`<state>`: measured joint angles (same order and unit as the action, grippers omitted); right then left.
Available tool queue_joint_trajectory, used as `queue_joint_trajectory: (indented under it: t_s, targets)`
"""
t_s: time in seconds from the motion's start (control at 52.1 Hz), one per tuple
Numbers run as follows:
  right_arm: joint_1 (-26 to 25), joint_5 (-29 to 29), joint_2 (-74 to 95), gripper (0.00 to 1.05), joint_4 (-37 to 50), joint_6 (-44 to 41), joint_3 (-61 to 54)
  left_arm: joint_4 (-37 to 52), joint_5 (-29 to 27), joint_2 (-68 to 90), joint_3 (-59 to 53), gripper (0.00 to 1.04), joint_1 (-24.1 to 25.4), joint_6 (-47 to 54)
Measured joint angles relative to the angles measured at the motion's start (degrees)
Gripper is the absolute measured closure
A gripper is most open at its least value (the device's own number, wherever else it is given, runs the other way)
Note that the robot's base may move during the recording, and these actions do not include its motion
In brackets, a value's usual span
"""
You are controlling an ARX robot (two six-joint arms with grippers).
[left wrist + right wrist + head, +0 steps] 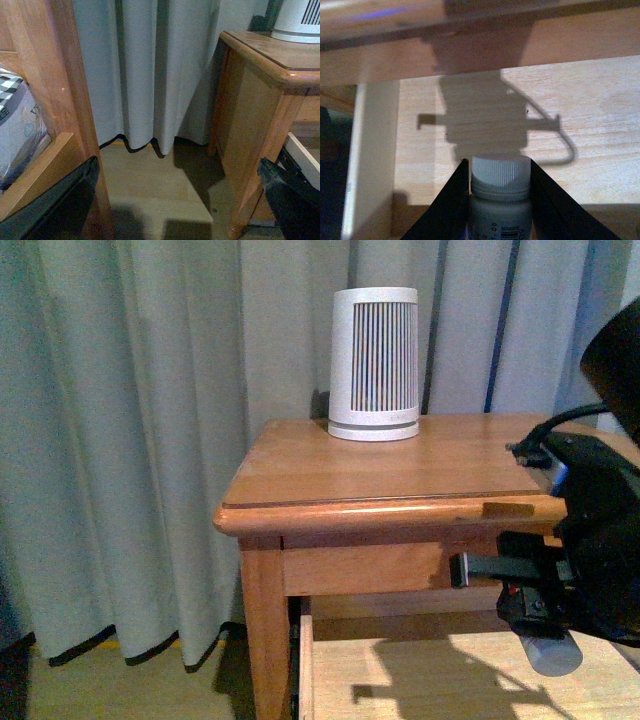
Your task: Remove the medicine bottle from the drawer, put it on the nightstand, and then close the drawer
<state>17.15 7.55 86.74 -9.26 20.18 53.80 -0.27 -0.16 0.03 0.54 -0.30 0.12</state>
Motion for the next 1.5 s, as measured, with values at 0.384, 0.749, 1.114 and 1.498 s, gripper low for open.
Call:
queue_joint_trajectory:
  t_s: [0.384,0.749,1.114,1.498]
  targets:
    - [-6.8,7.3,-1.8,0.75,3.0,-10.6,17.0,0.0,0.0,0.0,0.0,0.07,0.0,0.0]
    - [-15.6,12.5,19.0,0.75,4.8,-16.4,32.3,0.0,0.0,0.0,0.0,0.07,0.0,0.0]
    - [-16.2,12.4,23.4,0.46,8.9,-16.4,32.5,0.0,0.0,0.0,0.0,0.07,0.0,0.0]
    - [-16.2,12.1,9.5,0.07,19.1,-14.5,22.3,0.0,0.0,0.0,0.0,0.07,0.0,0.0]
